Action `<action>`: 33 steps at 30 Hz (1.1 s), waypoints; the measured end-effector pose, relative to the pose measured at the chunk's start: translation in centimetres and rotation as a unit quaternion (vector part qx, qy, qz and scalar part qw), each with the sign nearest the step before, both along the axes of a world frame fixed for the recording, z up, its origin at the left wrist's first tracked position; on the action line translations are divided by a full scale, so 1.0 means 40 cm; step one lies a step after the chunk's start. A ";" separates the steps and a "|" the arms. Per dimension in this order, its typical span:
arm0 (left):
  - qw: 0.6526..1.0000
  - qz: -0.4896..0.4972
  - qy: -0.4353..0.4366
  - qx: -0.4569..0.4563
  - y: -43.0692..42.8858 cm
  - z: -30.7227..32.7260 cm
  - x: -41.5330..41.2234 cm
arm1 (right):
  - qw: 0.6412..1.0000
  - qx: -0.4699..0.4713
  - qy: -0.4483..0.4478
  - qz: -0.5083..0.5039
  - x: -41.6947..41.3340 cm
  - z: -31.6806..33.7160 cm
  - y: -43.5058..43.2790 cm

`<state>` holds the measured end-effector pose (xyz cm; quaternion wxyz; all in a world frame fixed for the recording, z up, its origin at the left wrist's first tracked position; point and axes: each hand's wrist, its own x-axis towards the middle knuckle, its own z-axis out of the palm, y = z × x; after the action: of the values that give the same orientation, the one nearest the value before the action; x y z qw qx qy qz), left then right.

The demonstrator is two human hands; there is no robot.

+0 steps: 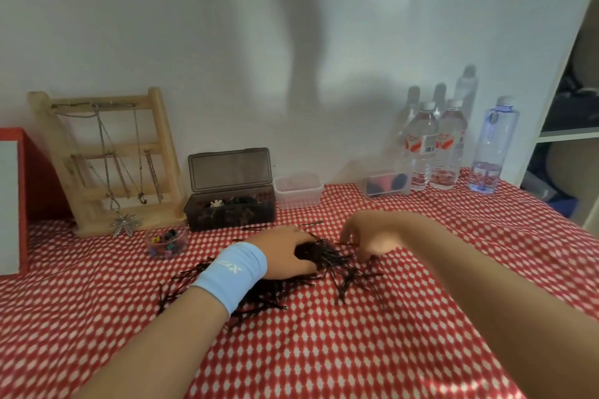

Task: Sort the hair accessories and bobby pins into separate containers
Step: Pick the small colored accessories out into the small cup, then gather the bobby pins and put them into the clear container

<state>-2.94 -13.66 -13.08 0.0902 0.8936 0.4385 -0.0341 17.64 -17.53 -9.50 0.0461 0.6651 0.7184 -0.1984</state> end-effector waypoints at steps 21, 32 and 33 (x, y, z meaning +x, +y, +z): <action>0.978 0.048 -0.200 0.011 0.106 0.084 0.006 | 0.967 0.238 0.086 -0.037 -0.062 0.043 0.215; 0.985 0.098 -0.100 0.098 0.334 0.087 0.011 | 0.972 0.220 0.072 -0.028 -0.082 -0.012 0.394; 0.986 0.090 -0.086 0.108 0.341 0.083 0.018 | 0.972 0.222 0.071 -0.027 -0.076 -0.007 0.399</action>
<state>-2.21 -0.01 -9.75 0.0336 0.8547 0.5086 0.0987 14.58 -1.58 -9.79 -0.1594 0.6624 0.7275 -0.0813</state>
